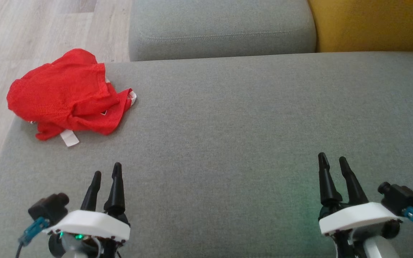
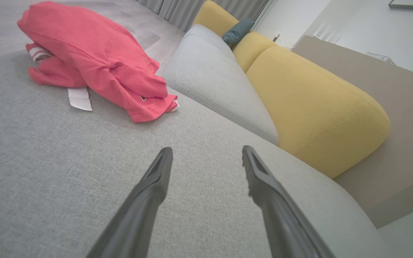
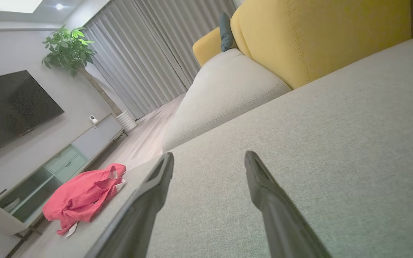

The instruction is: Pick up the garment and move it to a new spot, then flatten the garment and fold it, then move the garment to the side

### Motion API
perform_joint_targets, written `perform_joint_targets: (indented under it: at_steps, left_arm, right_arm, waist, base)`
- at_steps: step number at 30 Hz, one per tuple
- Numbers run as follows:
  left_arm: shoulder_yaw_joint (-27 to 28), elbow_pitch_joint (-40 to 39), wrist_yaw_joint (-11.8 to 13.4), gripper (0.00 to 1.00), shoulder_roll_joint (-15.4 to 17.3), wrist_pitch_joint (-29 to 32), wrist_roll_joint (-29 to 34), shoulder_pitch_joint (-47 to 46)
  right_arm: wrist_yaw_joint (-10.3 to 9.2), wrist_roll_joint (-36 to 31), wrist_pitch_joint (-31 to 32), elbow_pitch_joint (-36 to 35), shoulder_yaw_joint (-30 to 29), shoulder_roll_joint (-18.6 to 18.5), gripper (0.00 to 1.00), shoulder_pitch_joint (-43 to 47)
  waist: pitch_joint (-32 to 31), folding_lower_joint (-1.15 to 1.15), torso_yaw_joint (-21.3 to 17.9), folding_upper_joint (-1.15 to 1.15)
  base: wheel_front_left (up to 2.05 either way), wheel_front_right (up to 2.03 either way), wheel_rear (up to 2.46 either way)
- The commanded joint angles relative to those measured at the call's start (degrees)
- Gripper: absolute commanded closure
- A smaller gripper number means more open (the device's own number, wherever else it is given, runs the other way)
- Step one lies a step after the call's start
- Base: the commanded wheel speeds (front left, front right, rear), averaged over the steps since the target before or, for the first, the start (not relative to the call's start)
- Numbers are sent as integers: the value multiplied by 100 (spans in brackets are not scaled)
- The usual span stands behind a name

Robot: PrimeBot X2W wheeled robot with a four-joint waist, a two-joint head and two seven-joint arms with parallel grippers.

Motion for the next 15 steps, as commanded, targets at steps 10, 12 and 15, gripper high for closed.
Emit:
perform_joint_targets:
  at_steps: [10, 12, 15]
  left_arm:
    - [-51, -271, 107, 0, 83, -251, 833, -74]
    - [-74, -276, 121, 0, 85, -284, 969, -68]
    - [-108, -255, 126, 0, 87, -334, 1161, -59]
  right_arm:
    - [34, -921, -252, -167, 196, -44, 0, -254]
    - [35, -1067, -286, -174, 203, -45, 0, -258]
    - [36, -1252, -337, -221, 203, -46, 0, -261]
  waist:
    - [0, 0, -17, 0]
    - [-1, 0, -19, 0]
    - [0, 0, -20, 0]
  base:
    - [0, 0, 0]
    - [0, 0, 0]
    - [0, 0, 0]
